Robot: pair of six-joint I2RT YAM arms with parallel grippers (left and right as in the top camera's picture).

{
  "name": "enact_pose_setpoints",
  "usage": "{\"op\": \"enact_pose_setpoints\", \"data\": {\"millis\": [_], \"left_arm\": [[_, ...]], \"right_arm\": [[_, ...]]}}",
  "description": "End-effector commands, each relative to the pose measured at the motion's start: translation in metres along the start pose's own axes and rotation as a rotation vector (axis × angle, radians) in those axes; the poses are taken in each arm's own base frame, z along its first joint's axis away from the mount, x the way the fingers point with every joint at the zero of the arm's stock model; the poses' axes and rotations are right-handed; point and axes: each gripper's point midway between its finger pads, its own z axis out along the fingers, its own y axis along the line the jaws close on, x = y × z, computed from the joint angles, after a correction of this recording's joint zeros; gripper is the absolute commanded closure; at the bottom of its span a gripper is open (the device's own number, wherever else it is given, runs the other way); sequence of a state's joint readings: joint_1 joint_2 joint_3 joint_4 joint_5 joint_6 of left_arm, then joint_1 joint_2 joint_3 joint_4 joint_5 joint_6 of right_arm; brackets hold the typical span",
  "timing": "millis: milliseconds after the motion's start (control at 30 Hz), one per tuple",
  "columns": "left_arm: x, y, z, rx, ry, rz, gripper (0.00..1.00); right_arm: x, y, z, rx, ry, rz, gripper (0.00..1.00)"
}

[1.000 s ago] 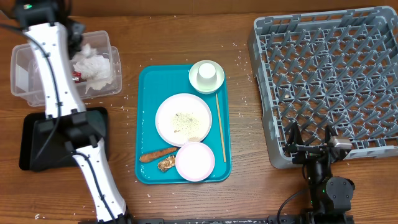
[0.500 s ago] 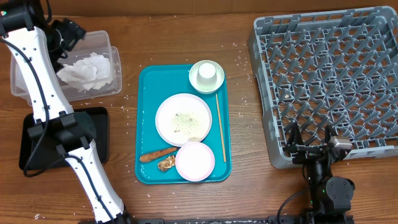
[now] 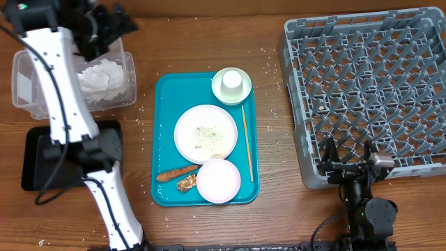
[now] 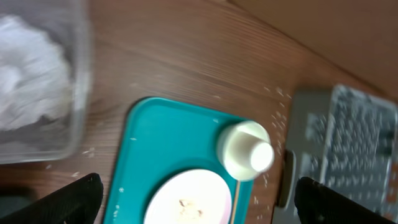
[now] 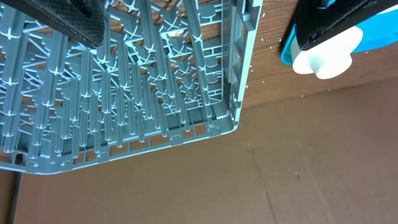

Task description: Sort waste into correct bins and load items into the dishwasher

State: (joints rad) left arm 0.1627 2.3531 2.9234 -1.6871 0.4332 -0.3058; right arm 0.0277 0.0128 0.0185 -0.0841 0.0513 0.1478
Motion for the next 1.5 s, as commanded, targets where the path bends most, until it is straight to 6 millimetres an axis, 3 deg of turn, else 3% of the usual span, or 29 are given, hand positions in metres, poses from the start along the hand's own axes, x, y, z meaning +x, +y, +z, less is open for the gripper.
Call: {"op": "enact_pose_setpoints", "data": {"millis": [0, 167, 300, 400, 500, 667, 767, 867, 1033, 1133, 1367, 1467], "left_arm": [[0.027, -0.063, -0.025, 0.044, -0.039, 0.230, 0.00], [0.063, -0.114, -0.009, 0.098, 0.023, 0.341, 0.00], [0.085, -0.140, -0.005, 0.124, 0.050, 0.415, 0.00], [0.088, -0.145, -0.011, 0.108, 0.031, 0.440, 0.00], [0.086, -0.139, -0.032, 0.058, -0.022, 0.413, 0.00], [0.095, -0.108, -0.073, -0.096, -0.083, 0.391, 0.00], [0.121, -0.076, -0.086, -0.207, -0.035, 0.376, 0.00], [0.137, -0.055, -0.086, -0.267, 0.012, 0.363, 0.00], [0.154, -0.021, -0.068, -0.325, 0.122, 0.270, 0.00], [0.151, 0.009, -0.061, -0.405, 0.147, 0.162, 0.00], [0.125, 0.072, -0.057, -0.497, 0.111, -0.044, 0.00], [0.117, 0.091, -0.057, -0.511, 0.077, -0.146, 0.00]], "right_arm": [[0.002, 0.001, 0.000, -0.007, -0.001, -0.007, 0.00], [0.002, 0.001, 0.000, -0.007, -0.001, -0.007, 0.00], [0.002, 0.001, 0.000, -0.007, -0.001, -0.007, 0.00], [0.002, 0.001, 0.000, -0.007, -0.001, -0.007, 0.00], [0.002, 0.001, 0.000, -0.007, -0.001, -0.007, 0.00], [0.002, 0.001, 0.000, -0.007, -0.002, -0.006, 0.00], [0.002, 0.001, 0.000, -0.007, -0.001, -0.006, 0.00], [0.002, 0.001, 0.000, -0.007, -0.002, -0.007, 0.00], [0.002, 0.001, 0.000, -0.007, -0.002, -0.007, 0.00], [0.002, 0.001, 0.000, -0.007, -0.002, -0.007, 0.00], [0.001, 0.002, 0.000, -0.012, -0.006, -0.003, 0.00], [-0.008, 0.027, -0.002, -0.154, -0.024, 0.141, 0.00]]}}
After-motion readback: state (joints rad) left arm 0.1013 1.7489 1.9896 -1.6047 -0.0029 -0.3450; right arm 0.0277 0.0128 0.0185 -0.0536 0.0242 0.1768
